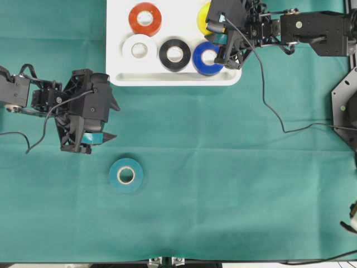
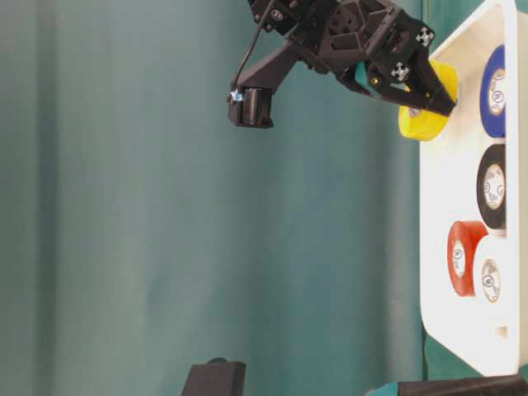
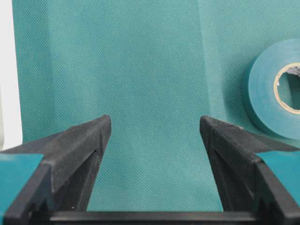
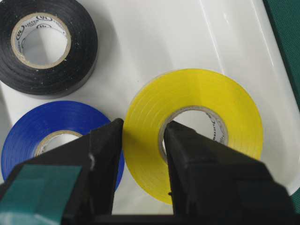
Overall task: Put the tape alternately from left to right into the white case.
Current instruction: 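Carry the yellow roll into the tray's upper right corner and release, then lift the right gripper away and move the left gripper to the teal roll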
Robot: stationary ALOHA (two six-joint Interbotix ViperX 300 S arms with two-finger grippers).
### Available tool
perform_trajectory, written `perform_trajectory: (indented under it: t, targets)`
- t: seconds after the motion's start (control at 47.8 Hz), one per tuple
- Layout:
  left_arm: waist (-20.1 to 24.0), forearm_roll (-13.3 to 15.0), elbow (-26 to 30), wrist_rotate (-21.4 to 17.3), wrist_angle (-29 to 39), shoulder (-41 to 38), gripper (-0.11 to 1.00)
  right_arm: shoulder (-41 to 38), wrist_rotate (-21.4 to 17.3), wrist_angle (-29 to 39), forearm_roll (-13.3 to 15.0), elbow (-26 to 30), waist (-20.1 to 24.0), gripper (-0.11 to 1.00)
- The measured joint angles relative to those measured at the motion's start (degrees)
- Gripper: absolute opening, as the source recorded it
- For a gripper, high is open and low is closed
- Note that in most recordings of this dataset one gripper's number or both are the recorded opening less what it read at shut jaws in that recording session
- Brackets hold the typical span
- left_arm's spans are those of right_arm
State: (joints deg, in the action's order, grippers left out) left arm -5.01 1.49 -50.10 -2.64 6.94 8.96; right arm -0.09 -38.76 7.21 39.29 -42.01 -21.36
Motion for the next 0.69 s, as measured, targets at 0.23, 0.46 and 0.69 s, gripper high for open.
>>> perform_trajectory:
  t: [0.23, 0.46, 0.69]
  targets:
    - [0.0, 0.0, -0.1, 0.0, 0.0, 0.0, 0.91, 0.0, 0.0, 0.2, 0.1, -0.3, 0.0, 0.88]
    - [-0.1, 0.0, -0.1, -0.1, 0.0, 0.0, 0.91, 0.0, -0.1, 0.3, 0.1, -0.4, 0.0, 0.85]
    - [-0.1, 0.0, 0.0, 0.1, 0.0, 0.0, 0.91, 0.0, -0.1, 0.2, 0.1, -0.5, 0.0, 0.85]
